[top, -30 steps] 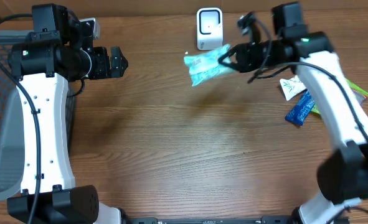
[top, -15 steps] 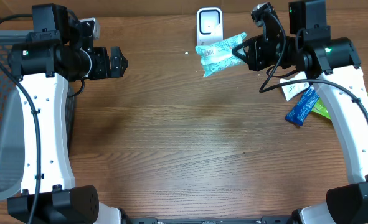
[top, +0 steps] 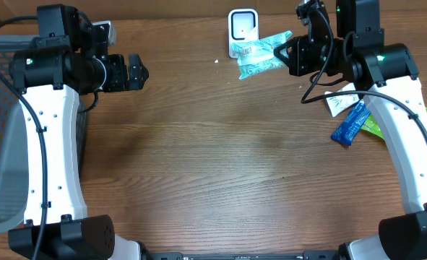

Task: Scan the item barcode
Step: 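Carry the wipes pack up to the scanner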

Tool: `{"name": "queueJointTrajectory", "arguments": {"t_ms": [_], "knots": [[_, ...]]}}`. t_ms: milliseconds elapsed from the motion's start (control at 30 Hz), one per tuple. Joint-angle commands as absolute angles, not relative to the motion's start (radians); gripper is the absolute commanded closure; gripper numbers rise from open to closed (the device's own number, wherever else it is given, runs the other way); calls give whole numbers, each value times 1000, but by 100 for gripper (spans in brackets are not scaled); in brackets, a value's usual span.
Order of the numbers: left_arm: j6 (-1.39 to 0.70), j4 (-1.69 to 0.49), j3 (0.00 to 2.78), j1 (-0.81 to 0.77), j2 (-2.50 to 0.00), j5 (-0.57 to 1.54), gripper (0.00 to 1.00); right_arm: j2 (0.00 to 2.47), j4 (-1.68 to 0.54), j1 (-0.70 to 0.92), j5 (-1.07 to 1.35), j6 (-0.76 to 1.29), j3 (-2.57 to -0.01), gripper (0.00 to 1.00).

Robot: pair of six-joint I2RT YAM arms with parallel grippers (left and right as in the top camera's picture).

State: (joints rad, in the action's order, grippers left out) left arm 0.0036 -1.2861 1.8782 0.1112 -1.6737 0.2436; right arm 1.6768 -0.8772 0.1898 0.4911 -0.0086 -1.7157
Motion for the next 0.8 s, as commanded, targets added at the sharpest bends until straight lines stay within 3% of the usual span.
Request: {"name": "queueJointTrajectory", "arguments": {"t_ms": [0, 767], "knots": [[23, -1282, 1882, 110, -1680, 252, 0, 1655, -882, 189, 471, 1, -1720, 96], [23, -1282, 1882, 111, -1680, 252, 0, 1664, -898, 191, 256, 60, -1720, 96]]}}
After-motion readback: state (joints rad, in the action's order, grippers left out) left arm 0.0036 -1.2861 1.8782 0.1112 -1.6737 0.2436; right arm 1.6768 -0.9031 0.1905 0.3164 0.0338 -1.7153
